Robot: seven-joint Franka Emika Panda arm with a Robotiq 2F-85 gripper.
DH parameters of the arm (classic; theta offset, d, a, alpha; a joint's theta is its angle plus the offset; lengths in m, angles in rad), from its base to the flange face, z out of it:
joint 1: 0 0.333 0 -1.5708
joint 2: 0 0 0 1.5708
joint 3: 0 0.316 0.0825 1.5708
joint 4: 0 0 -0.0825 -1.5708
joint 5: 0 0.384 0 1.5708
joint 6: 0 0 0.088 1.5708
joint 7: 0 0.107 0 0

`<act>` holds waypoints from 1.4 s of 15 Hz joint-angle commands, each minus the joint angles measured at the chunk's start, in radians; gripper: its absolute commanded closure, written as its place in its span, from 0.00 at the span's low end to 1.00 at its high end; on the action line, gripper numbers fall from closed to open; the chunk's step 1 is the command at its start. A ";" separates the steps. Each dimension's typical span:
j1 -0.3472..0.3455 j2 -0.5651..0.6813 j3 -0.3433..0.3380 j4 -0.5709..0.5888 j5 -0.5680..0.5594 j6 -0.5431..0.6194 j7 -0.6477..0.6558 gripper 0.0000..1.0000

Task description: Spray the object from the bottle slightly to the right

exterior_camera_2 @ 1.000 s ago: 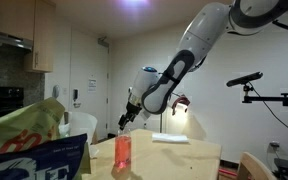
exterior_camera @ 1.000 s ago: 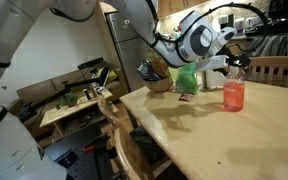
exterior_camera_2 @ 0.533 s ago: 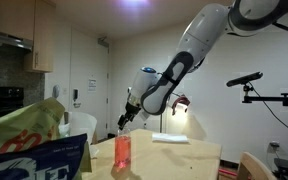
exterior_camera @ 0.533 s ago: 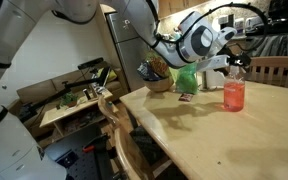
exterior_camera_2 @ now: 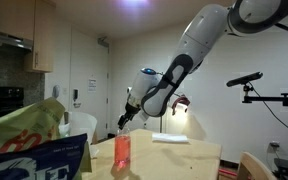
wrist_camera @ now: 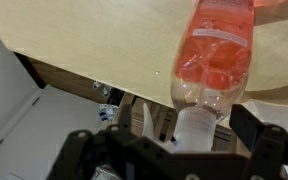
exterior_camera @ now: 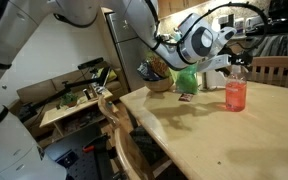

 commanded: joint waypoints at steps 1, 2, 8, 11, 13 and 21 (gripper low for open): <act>0.021 0.025 -0.036 0.026 0.004 0.026 0.003 0.00; 0.022 0.027 -0.038 0.028 0.004 0.028 0.002 0.00; 0.018 0.033 -0.035 0.034 0.005 0.040 -0.007 0.41; 0.019 0.034 -0.036 0.037 0.008 0.058 -0.013 0.52; 0.019 0.036 -0.036 0.043 0.011 0.063 -0.014 0.65; 0.015 0.038 -0.032 0.039 0.017 0.059 -0.014 0.84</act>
